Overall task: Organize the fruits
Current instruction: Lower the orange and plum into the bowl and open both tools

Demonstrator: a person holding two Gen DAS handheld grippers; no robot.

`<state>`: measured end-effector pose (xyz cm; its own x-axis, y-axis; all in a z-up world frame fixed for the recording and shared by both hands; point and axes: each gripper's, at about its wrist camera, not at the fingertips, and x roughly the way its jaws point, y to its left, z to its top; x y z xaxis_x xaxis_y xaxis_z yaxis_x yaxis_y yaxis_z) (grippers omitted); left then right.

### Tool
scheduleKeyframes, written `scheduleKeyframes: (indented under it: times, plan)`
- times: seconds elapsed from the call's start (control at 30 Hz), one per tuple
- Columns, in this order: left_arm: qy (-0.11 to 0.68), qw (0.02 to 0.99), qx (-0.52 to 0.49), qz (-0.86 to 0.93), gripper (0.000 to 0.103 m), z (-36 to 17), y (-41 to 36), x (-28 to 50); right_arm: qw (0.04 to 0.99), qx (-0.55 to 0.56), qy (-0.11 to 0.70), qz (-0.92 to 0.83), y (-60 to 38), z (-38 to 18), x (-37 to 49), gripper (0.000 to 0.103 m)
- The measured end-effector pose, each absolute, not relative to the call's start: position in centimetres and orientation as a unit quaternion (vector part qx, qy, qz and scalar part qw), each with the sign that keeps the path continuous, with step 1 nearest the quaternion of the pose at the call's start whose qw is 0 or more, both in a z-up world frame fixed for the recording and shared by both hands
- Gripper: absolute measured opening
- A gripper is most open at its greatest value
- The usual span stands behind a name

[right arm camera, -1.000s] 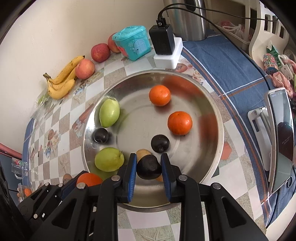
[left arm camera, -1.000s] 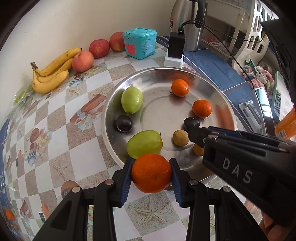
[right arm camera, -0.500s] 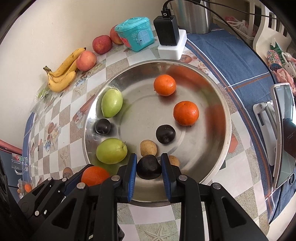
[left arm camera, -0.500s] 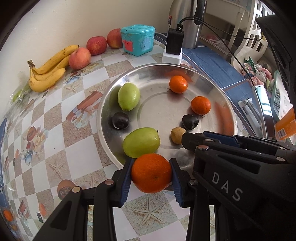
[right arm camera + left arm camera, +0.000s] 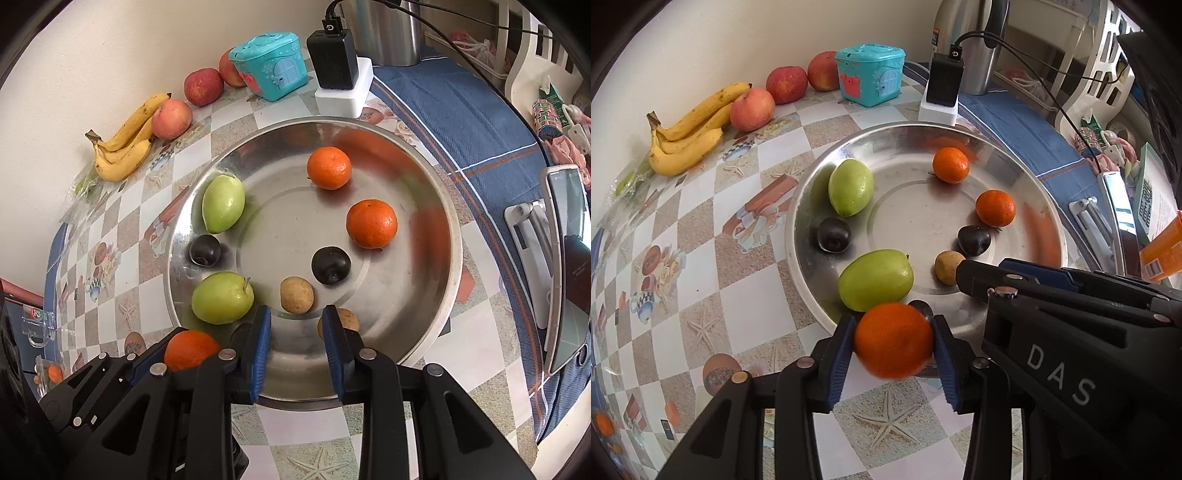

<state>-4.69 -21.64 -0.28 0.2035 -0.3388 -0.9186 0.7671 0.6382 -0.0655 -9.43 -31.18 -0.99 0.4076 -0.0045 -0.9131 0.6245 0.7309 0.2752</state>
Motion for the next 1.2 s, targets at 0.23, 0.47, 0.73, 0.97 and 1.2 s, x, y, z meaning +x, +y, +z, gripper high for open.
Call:
scheduleKeyframes:
  times: [0.23,0.47,0.73,0.97,1.2]
  plan:
    - [0.508,0.75,0.204,-0.372,0.048,0.3,-21.4,-4.6,0.781,0.308,0.502,-0.204,-31.3,-0.9,-9.6,0.03]
    - [0.526,0.75,0.173,-0.362,0.052,0.5,-20.0,-3.2,0.782,0.308,0.501,-0.207,-31.3,-0.9,-9.6,0.03]
    - [0.539,0.755,0.122,-0.353,0.052,1.5,-17.6,-1.3,0.79,0.309,0.486,-0.211,-31.4,-0.3,-9.6,0.03]
    - [0.55,0.796,0.092,-0.236,0.068,0.6,-13.1,2.5,0.792,0.294,0.493,-0.207,-30.6,-0.4,-9.1,0.029]
    - [0.574,0.807,0.07,-0.123,0.084,-2.1,-7.8,4.9,0.805,0.258,0.497,-0.197,-28.5,-0.2,-8.0,0.054]
